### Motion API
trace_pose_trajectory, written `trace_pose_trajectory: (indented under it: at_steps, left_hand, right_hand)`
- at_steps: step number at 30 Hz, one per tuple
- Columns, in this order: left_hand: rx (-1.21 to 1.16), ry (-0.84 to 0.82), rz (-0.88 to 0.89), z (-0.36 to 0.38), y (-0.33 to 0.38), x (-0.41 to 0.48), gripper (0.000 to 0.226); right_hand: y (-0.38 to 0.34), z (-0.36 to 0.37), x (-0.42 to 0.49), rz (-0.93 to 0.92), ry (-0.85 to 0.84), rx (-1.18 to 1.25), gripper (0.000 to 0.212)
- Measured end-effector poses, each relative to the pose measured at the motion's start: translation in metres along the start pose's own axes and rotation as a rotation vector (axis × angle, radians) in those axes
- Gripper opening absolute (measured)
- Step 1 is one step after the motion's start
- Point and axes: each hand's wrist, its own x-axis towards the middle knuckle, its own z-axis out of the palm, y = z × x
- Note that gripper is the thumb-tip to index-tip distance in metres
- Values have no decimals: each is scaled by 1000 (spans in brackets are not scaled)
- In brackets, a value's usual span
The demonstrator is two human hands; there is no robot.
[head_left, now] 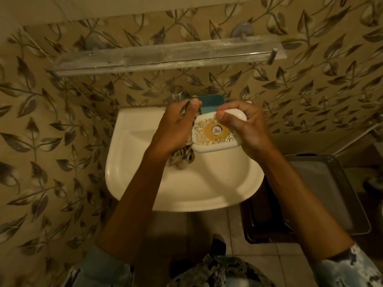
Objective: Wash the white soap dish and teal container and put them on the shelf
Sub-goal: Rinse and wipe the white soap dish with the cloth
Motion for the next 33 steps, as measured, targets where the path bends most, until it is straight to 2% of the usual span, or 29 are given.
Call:
trace_pose_trajectory:
  at_steps: [2, 4, 6, 8, 12, 14, 16, 17, 19, 22, 24, 28, 30, 33]
  left_hand:
    - [-34, 62, 34, 3, 1, -3, 36]
    - [-122, 132, -15, 8, -5, -7, 37]
    - [-182, 121, -164, 13, -13, -11, 46]
    - [-200, 71, -326, 15, -20, -16, 53]
    - [-521, 168, -505, -2, -25, -19, 40]
    - [-684, 239, -497, -15, -25, -18, 36]
    - [-726, 312, -373, -20, -21, -18, 31]
    - [-682, 348, -299, -17, -16, -21, 34]
    - [-429, 393, -139, -5, -4, -27, 40]
    - [-43, 364, 59, 24, 5, -33, 31]
    - [56, 327, 71, 36, 5, -33, 34]
    - [160, 247, 107, 50, -3, -34, 39]
    - [249, 178, 166, 63, 0, -39, 41]
    - [330, 104, 239, 83, 12, -51, 41]
  right_hand:
    - [0, 2, 1, -8, 73, 38, 15]
    - [0, 4, 2, 31, 185, 148, 14]
    - [2, 4, 2, 118, 265, 292, 14]
    - [5, 2, 1, 172, 287, 336, 13]
    - [13, -2, -10, 272, 322, 416, 16]
    - [18, -4, -16, 308, 340, 496, 20]
    - [21, -2, -22, 338, 334, 603, 28]
    - [22, 0, -26, 346, 304, 661, 32]
    - [23, 8, -33, 361, 186, 790, 32]
    - [26, 21, -39, 356, 47, 940, 29]
    - [26, 23, -40, 346, 21, 984, 32]
    - [24, 25, -41, 344, -29, 993, 57]
    - [25, 25, -41, 345, -27, 1001, 58]
    - [29, 17, -39, 365, 51, 1048, 48]
